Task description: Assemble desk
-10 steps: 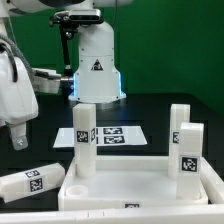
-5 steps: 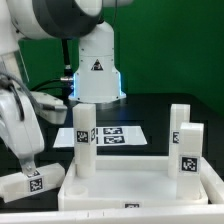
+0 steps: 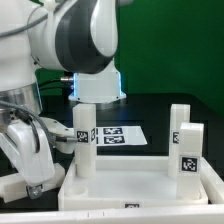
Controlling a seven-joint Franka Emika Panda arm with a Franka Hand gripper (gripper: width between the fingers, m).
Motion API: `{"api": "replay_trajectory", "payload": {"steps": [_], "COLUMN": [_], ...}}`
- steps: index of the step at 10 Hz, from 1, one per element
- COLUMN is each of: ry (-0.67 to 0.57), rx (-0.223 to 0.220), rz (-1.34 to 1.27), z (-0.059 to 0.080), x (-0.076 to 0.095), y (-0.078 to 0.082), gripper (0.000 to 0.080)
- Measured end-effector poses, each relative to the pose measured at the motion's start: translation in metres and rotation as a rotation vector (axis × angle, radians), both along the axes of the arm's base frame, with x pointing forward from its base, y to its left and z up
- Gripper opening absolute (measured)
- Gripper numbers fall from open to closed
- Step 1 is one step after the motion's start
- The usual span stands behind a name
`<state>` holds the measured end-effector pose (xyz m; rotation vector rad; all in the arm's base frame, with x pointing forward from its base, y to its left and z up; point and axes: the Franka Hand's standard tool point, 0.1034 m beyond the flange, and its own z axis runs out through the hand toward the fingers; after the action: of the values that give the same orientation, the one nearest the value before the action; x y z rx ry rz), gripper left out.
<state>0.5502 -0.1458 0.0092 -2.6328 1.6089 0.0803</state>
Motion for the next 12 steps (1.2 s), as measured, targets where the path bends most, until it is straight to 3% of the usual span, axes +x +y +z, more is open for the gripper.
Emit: {"api": "replay_trajectory", "payload": {"steps": [2, 4, 5, 6, 7, 9, 12], "ry": [-0.002, -0.002, -0.002, -0.002, -0.001, -0.020, 0.036], "rx": [0.000, 0.000, -0.001, 0.000, 0.000, 0.019, 0.048], "rz": [0.000, 0.000, 0.000, -0.004, -0.020, -0.034, -0.421], "z": [0.001, 0.001, 0.001, 0.001, 0.001, 0.024, 0.043], "x": [0.001, 0.001, 0.001, 0.001, 0.001, -0.003, -0.024], "y": [-0.001, -0.001, -0.001, -0.001, -0.001, 0.001, -0.014], "gripper": [0.0649, 0.0389, 0.0389, 0.0282, 0.0282, 0.0282, 0.0282]}}
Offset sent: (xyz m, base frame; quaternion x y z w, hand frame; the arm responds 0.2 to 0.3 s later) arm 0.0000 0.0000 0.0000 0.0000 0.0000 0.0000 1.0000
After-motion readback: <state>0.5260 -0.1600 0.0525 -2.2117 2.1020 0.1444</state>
